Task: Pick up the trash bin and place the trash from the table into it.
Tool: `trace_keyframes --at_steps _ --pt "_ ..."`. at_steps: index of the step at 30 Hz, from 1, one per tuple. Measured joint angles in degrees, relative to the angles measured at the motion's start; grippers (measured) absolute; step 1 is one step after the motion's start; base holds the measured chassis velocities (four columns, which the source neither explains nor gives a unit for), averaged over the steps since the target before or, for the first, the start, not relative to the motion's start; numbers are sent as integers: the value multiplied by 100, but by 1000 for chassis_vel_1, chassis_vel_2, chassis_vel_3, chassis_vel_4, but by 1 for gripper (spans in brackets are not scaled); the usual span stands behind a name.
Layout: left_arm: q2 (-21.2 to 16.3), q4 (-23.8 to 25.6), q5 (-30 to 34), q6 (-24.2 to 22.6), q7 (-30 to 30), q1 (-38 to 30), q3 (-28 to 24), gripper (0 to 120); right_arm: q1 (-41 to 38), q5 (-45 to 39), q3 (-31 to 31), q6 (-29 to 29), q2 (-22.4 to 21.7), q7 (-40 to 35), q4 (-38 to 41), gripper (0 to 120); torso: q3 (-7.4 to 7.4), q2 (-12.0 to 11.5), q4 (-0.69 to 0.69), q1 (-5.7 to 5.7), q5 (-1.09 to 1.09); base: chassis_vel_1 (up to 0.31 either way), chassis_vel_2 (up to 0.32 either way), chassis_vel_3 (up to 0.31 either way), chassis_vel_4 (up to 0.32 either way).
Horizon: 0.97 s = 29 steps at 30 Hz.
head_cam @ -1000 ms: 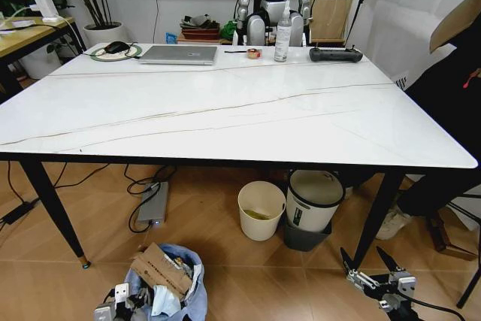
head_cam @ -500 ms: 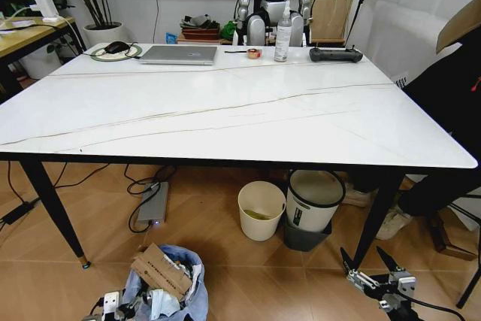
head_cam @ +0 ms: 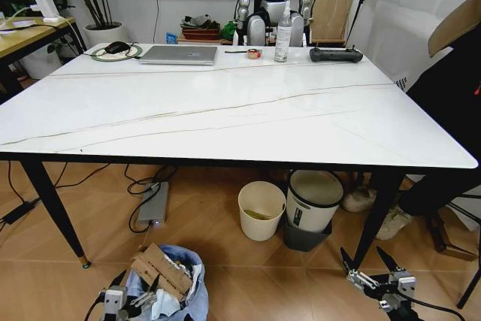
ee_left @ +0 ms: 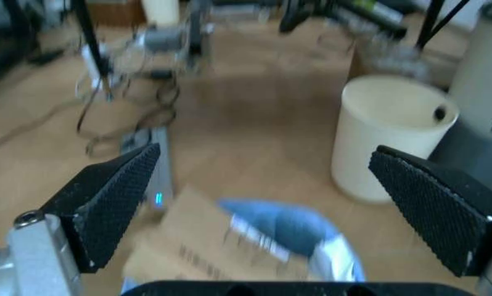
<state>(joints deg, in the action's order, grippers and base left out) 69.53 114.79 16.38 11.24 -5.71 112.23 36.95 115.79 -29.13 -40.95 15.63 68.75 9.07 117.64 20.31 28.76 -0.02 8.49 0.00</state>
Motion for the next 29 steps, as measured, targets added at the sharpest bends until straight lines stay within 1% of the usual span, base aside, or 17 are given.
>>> trace_keyframes --at_steps 2,3,4,5,7,8,10,29 --pt "5 17 -47 46 -5 -8 3 100 0 0 0 0 0 0 0 100 0 0 0 0 1 0 0 0 0" --pt "21 64 -241 284 -19 -52 38 100 0 0 0 0 0 0 0 100 0 0 1 0 0 0 0 0 0" --pt "24 85 -303 410 -24 -75 62 100 0 0 0 0 0 0 0 100 0 0 1 0 -1 0 0 0 0" --pt "33 152 -379 672 -34 -123 116 100 0 0 0 0 0 0 0 100 0 0 1 0 -1 0 0 0 0" --pt "70 232 -426 1054 -35 -206 157 100 0 0 0 0 0 0 0 100 0 0 0 0 1 0 0 0 0" --pt "70 232 -426 1054 -35 -206 157 100 0 0 0 0 0 0 0 100 0 0 0 0 1 0 0 0 0" --pt "93 249 -441 1236 -33 -252 168 100 0 0 0 0 0 0 0 100 0 0 0 0 -1 0 0 0 0" --pt "95 228 -423 1230 -16 -266 168 100 0 0 0 0 0 0 0 100 0 0 0 0 0 0 0 0 0"
